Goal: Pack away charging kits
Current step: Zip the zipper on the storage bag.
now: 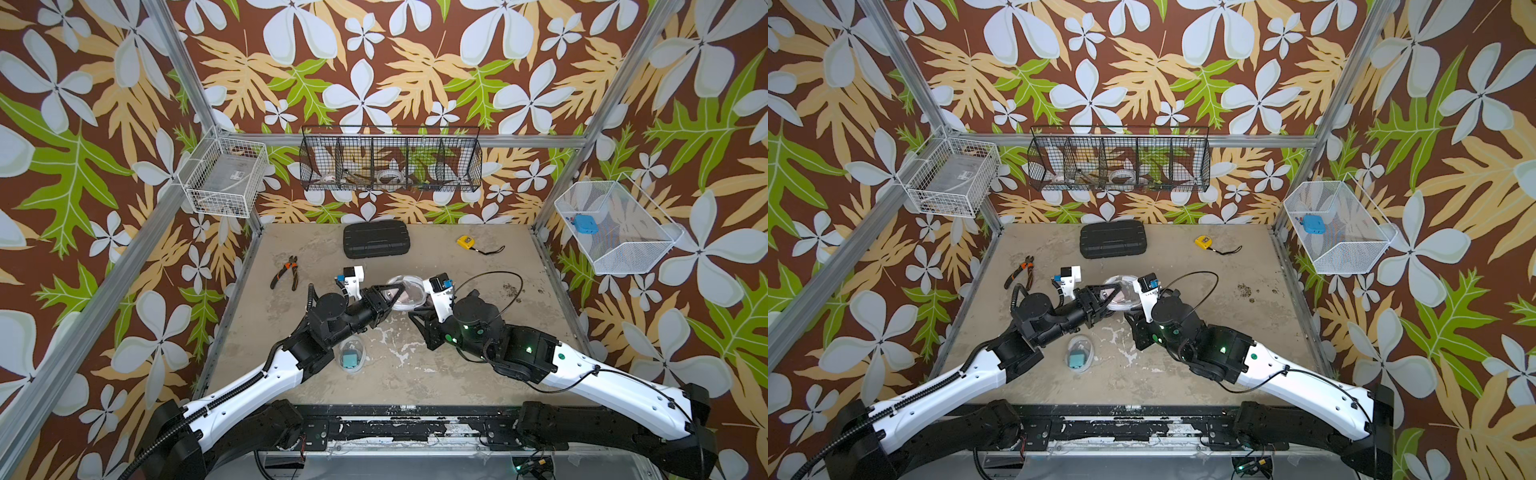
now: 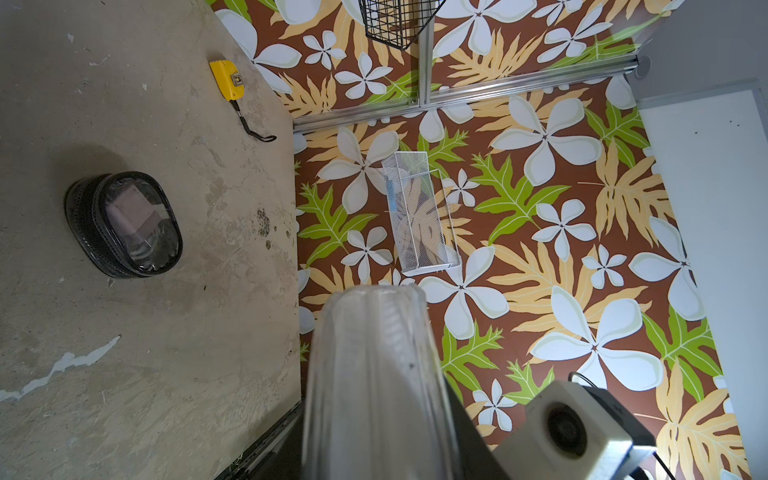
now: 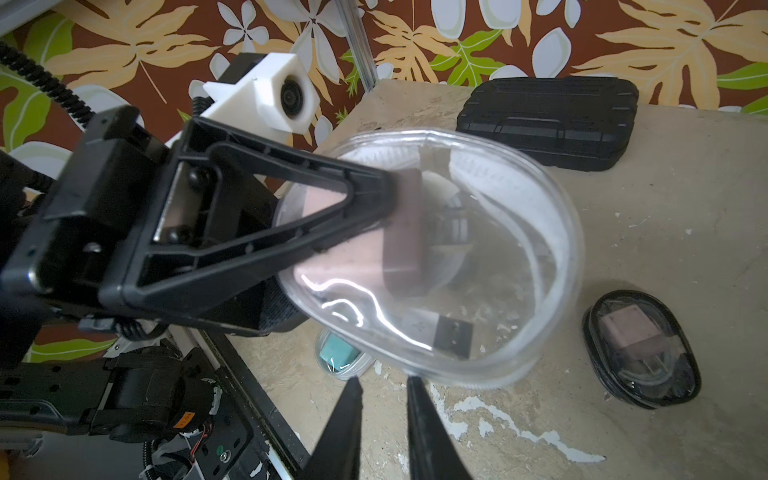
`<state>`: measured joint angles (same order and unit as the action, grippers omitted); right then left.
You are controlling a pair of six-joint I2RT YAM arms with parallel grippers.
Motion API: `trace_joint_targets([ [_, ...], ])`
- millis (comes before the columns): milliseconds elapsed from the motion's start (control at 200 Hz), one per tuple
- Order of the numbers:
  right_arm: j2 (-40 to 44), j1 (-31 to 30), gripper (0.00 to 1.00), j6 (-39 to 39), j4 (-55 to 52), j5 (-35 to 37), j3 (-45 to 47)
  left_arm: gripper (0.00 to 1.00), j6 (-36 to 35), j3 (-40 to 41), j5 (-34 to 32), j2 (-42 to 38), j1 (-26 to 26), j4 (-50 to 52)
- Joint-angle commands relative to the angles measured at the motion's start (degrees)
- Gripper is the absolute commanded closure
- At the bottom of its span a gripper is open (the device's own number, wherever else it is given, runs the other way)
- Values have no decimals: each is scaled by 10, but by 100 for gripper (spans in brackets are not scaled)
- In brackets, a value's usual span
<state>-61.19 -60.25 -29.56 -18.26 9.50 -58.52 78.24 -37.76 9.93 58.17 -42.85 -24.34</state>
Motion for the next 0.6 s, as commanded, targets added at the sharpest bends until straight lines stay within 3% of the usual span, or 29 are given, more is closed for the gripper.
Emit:
trace_joint_targets([
  [0,5,0,78,5,6,-3,-5,88,3,1,9,-1,0,-25],
  [596,5,0,71,17,3,16,4,88,10,3,10,-2,0,-26],
])
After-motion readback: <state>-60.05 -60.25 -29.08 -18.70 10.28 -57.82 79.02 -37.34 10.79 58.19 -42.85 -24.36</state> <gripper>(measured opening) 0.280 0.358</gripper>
